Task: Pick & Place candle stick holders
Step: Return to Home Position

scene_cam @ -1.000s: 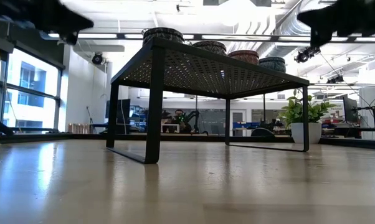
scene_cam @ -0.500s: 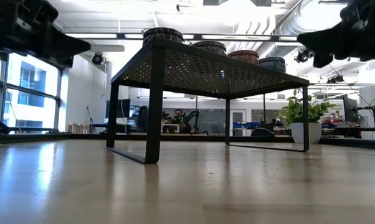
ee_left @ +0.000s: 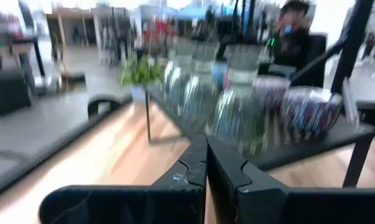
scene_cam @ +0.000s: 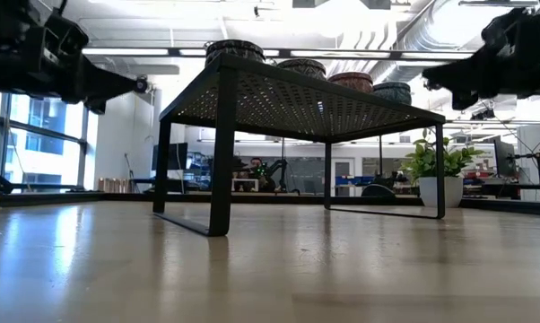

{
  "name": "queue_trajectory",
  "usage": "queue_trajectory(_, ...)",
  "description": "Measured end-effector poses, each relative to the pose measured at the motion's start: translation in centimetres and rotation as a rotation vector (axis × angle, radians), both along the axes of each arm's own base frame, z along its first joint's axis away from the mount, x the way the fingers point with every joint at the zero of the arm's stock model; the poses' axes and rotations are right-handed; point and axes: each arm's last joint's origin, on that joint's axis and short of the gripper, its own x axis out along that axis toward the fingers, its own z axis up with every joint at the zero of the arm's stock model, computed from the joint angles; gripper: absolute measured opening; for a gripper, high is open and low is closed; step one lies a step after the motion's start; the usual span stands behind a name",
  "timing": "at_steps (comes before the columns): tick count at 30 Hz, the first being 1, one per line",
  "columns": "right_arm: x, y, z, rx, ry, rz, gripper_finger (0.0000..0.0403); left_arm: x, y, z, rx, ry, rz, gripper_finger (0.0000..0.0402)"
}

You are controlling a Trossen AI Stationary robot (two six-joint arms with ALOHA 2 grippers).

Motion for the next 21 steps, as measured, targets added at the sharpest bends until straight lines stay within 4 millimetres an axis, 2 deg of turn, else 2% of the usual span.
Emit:
queue_trajectory(8, 0.1, -0.3, -1.2, 0.064, 0.114, -0.073, 0.0, -0.1, 0.0, -0.1, -0.045, -0.008, 0.016, 0.0)
queue_trajectory(21, 0.2, -0.3, -1.3, 0.185, 0.096, -0.078, 0.0, -0.1, 0.0, -0.1, -0.045, -0.009, 0.018, 0.0)
